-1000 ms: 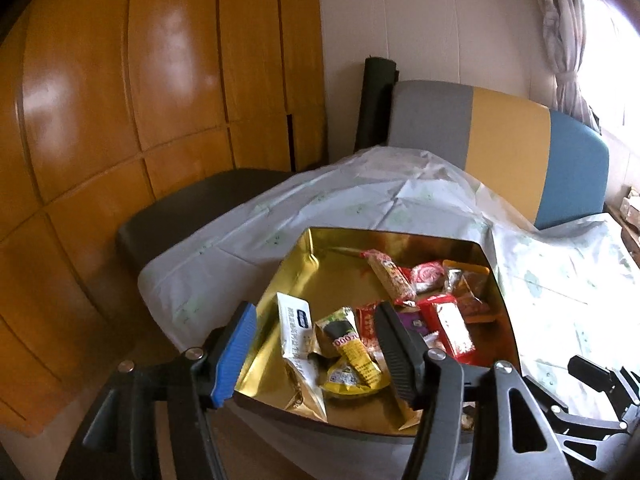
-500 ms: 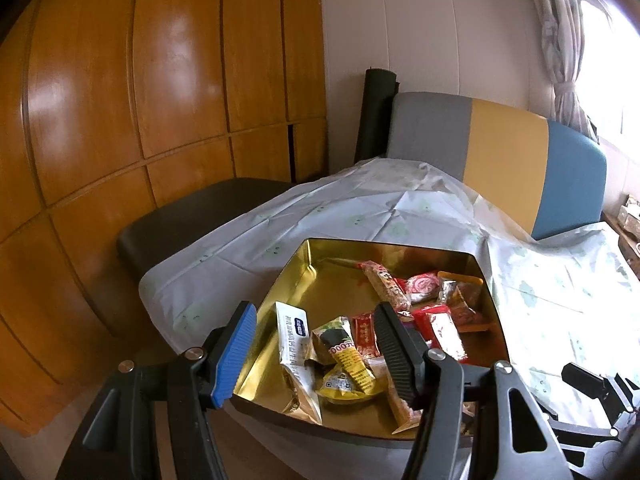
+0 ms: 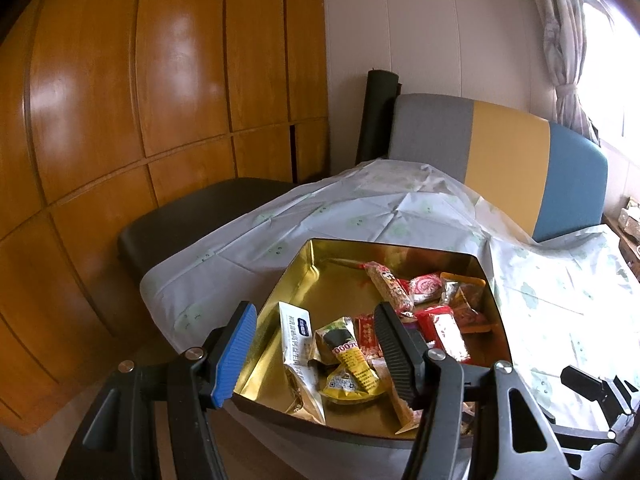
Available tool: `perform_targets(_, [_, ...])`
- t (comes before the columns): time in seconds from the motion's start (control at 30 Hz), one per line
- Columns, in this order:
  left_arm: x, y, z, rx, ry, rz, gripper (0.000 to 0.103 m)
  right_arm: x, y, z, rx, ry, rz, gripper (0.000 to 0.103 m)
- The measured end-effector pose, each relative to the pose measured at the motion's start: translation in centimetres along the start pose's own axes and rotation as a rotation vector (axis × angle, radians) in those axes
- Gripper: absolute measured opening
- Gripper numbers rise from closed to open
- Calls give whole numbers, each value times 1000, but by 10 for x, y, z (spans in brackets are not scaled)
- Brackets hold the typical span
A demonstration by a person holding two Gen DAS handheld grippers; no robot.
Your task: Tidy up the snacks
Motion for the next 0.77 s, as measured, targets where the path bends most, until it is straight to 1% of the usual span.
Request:
perform_targets(0.27, [-2,2,1,-5,-4,18,62,-1,0,2,-1,-9,3,80])
perform_targets(0.43, [-2,5,-1,-35,-5,37,62,-2,0,2,2,-9,5,81])
perform_targets(0.47, [-3,5,-2,-43,-9,40,61,-2,0,2,1,-9,5,81])
perform_targets(0.5, [-3,5,-2,-47,-7,33,56,-2,0,1,2,-8,6,81])
perform_targets(0.57, [-3,5,-3,-43,0,17,48,-1,0,1,3,-6,6,81])
perform_targets(0.67, [-2,5,-2,-42,2,5,48,1,1,-5,12,10,8,81])
perform_targets(0.73, [-2,8,-2,-54,5,21,48,6,0,-20,6,48,7,81])
perform_targets(0.77, [-3,12,-1,-69,4,42,48,8,0,-28,3,70,9,81])
Point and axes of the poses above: each gripper's, at about its wrist camera, not at the fingertips, and y roughly the way its jaws point, z to its left, x to its top, the point moved 2 cm from there along y, roughly the way its jaws point, and after that the axes turned 5 degrees about -x, right-handed, at the moved point
